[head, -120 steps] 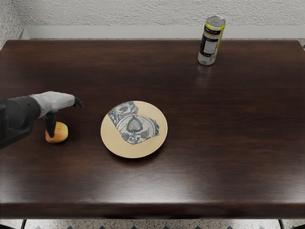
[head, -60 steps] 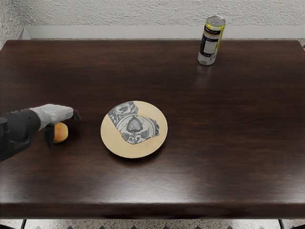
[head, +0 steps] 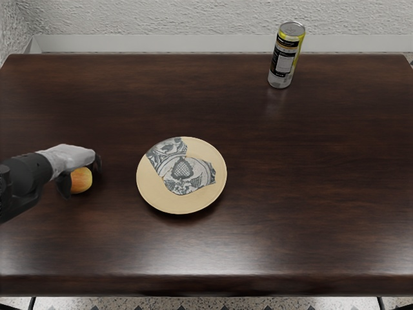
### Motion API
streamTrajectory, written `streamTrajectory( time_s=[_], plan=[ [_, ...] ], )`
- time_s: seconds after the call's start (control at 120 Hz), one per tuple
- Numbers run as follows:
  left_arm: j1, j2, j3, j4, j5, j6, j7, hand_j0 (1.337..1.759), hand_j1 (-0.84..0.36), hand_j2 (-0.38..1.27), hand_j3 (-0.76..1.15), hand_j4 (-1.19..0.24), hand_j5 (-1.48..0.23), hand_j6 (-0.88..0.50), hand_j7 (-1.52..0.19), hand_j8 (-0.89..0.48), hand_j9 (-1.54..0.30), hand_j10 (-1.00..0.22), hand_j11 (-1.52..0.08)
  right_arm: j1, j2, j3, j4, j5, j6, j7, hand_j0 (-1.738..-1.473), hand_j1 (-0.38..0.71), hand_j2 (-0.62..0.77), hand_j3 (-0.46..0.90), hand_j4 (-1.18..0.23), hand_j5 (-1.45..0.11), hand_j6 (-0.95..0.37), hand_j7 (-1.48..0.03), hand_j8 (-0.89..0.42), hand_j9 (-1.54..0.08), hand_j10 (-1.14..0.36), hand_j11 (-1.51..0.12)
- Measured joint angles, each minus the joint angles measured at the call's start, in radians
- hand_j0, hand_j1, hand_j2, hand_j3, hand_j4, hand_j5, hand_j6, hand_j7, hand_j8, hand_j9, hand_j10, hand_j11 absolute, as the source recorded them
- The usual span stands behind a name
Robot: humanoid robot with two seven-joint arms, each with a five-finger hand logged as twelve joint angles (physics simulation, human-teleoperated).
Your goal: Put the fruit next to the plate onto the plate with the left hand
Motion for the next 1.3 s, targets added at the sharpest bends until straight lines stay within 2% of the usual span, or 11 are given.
streamTrajectory(
  time_s=[0.2,0.333,0.45,0.533,0.692,0.792,0.85,0.892,1.058,1.15,1.3],
  plan=[
    [0.023,0.008,0.000,0.006,0.002,0.001,-0.001,1.655,-0.20,0.06,0.00,-0.53,-0.66,-0.42,-0.63,-0.37,-0.68,-0.51,-0.68,0.000,0.000,0.000,0.000,0.000,0.000,0.000,-1.658,-0.31,-0.01,0.00,-0.03,-0.04,-0.03,-0.04,-0.03,-0.04,-0.03,-0.04],
    [0.026,0.006,0.000,0.007,0.004,-0.001,-0.001,1.651,-0.28,0.21,0.00,-0.70,-0.85,-0.34,-0.77,-0.25,-0.89,-0.39,-0.89,0.001,0.000,0.001,0.000,0.000,0.000,0.000,-1.658,-0.31,-0.01,0.00,-0.03,-0.04,-0.03,-0.04,-0.03,-0.04,-0.03,-0.04],
    [0.006,-0.005,-0.002,0.014,0.003,-0.006,0.000,1.647,-0.22,0.21,0.00,-0.70,-0.96,-0.33,-0.92,-0.26,-1.00,-0.41,-1.01,0.000,0.000,0.000,0.000,0.000,0.000,0.000,-1.658,-0.31,-0.01,0.00,-0.03,-0.04,-0.03,-0.04,-0.03,-0.04,-0.03,-0.04],
    [-0.058,-0.015,-0.005,0.025,0.000,-0.007,0.000,1.646,-0.18,0.22,0.00,-0.74,-1.00,-0.33,-0.99,-0.28,-1.05,-0.43,-1.06,0.001,0.000,-0.001,0.000,0.000,0.000,0.000,-1.658,-0.31,-0.01,0.00,-0.03,-0.04,-0.03,-0.04,-0.03,-0.04,-0.03,-0.04],
    [-0.143,-0.111,-0.023,0.048,-0.017,-0.006,0.000,1.643,0.00,0.00,0.00,-0.82,-1.08,-0.37,-1.08,-0.34,-1.11,-0.47,-1.11,0.002,0.000,-0.001,0.000,0.000,0.000,0.000,-1.658,-0.31,-0.01,0.00,-0.03,-0.04,-0.03,-0.04,-0.03,-0.04,-0.03,-0.04],
    [-0.219,-0.186,-0.044,0.053,-0.059,-0.004,0.000,1.646,-0.11,0.28,0.00,-0.84,-1.09,-0.37,-1.09,-0.33,-1.12,-0.46,-1.12,0.003,0.000,0.000,0.000,0.000,0.000,0.000,-1.658,-0.31,-0.01,0.00,-0.03,-0.04,-0.03,-0.04,-0.03,-0.04,-0.03,-0.04],
    [-0.224,-0.237,-0.049,0.054,-0.075,-0.004,0.000,1.648,-0.16,0.40,0.00,-0.83,-1.10,-0.34,-1.10,-0.31,-1.12,-0.42,-1.12,0.003,0.000,0.000,0.000,0.000,0.000,0.000,-1.658,-0.31,-0.01,0.00,-0.03,-0.04,-0.03,-0.04,-0.03,-0.04,-0.03,-0.04],
    [-0.224,-0.268,-0.052,0.055,-0.082,-0.005,0.000,1.649,-0.15,0.32,0.00,-0.82,-1.11,-0.33,-1.10,-0.31,-1.13,-0.43,-1.11,0.002,0.000,-0.001,0.000,0.000,0.000,0.000,-1.658,-0.31,-0.01,0.00,-0.03,-0.04,-0.03,-0.04,-0.03,-0.04,-0.03,-0.04],
    [-0.230,-0.390,-0.055,0.057,-0.097,-0.006,0.000,1.651,-0.15,0.33,0.00,-0.81,-1.15,-0.31,-1.12,-0.30,-1.12,-0.42,-1.11,0.001,0.000,-0.002,0.000,0.000,0.000,0.000,-1.658,-0.31,-0.01,0.00,-0.03,-0.04,-0.03,-0.04,-0.03,-0.04,-0.03,-0.04],
    [-0.224,-0.405,-0.052,0.063,-0.099,-0.010,0.000,1.652,-0.21,0.44,0.00,-0.79,-1.15,-0.30,-1.11,-0.30,-1.12,-0.42,-1.11,0.001,0.000,-0.003,0.000,0.000,0.000,0.000,-1.658,-0.31,-0.01,0.00,-0.03,-0.04,-0.03,-0.04,-0.03,-0.04,-0.03,-0.04],
    [-0.205,-0.406,-0.023,0.071,-0.099,-0.017,0.000,1.651,-0.22,0.42,0.00,-0.78,-1.16,-0.29,-1.10,-0.29,-1.12,-0.41,-1.11,0.000,0.000,-0.003,-0.001,0.000,0.000,0.000,-1.658,-0.31,-0.01,0.00,-0.03,-0.04,-0.03,-0.04,-0.03,-0.04,-0.03,-0.04]
  ],
)
